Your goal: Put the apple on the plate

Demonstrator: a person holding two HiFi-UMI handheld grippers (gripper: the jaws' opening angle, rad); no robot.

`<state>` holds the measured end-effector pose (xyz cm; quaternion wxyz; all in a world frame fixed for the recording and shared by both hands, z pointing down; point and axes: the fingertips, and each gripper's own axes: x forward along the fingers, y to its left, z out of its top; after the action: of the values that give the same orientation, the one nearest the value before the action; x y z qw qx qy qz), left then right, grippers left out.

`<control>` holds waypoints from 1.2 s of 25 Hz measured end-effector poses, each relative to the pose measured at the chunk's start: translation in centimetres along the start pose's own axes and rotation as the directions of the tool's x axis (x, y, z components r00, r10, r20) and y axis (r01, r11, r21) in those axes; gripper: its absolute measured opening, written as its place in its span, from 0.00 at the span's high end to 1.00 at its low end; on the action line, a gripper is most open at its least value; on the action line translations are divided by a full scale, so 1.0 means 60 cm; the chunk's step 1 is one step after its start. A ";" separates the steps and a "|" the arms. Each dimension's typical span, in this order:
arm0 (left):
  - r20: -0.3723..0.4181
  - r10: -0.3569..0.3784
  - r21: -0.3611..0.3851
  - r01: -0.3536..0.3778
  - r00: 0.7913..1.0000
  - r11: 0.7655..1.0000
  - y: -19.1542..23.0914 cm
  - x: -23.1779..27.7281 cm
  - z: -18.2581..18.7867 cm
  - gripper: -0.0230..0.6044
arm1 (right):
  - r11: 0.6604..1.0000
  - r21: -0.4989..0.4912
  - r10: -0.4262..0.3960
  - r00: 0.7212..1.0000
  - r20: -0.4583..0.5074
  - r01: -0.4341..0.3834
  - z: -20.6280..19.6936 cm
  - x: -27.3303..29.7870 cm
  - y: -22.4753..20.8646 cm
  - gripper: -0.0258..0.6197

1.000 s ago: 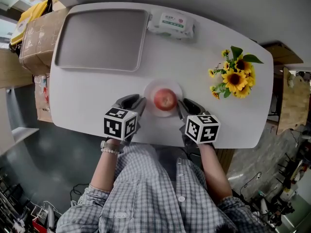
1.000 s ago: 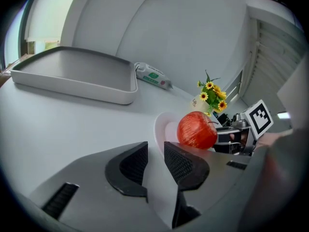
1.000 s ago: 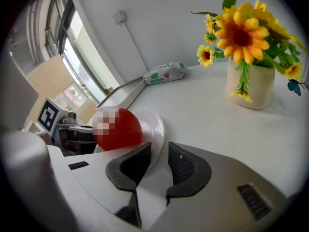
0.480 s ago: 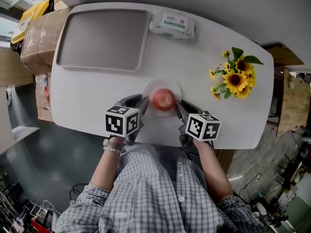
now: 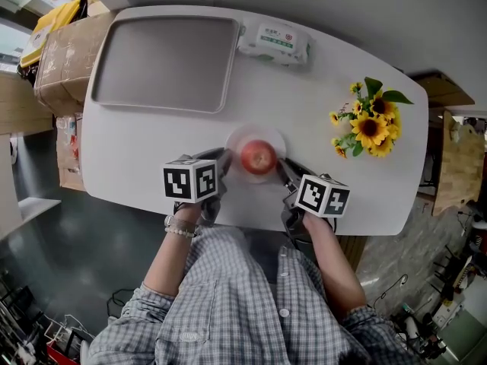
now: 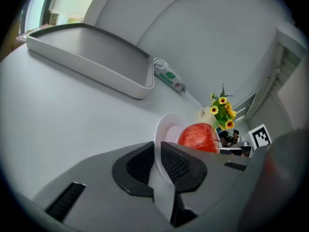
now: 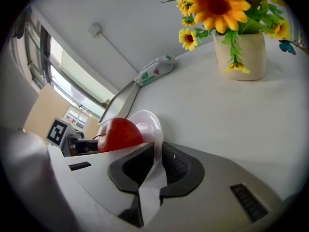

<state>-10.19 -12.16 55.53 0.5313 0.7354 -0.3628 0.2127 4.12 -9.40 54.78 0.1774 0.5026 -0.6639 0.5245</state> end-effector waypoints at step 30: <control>0.196 0.053 -0.097 -0.034 0.979 0.995 0.081 -0.134 0.161 0.90 | 0.992 -0.049 0.118 0.993 -0.019 -0.119 0.129 0.070 0.187 0.88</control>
<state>-19.75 -19.58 49.62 0.5214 0.7193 -0.4395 0.1326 -5.03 -18.81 49.16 0.1638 0.4535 -0.7040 0.5215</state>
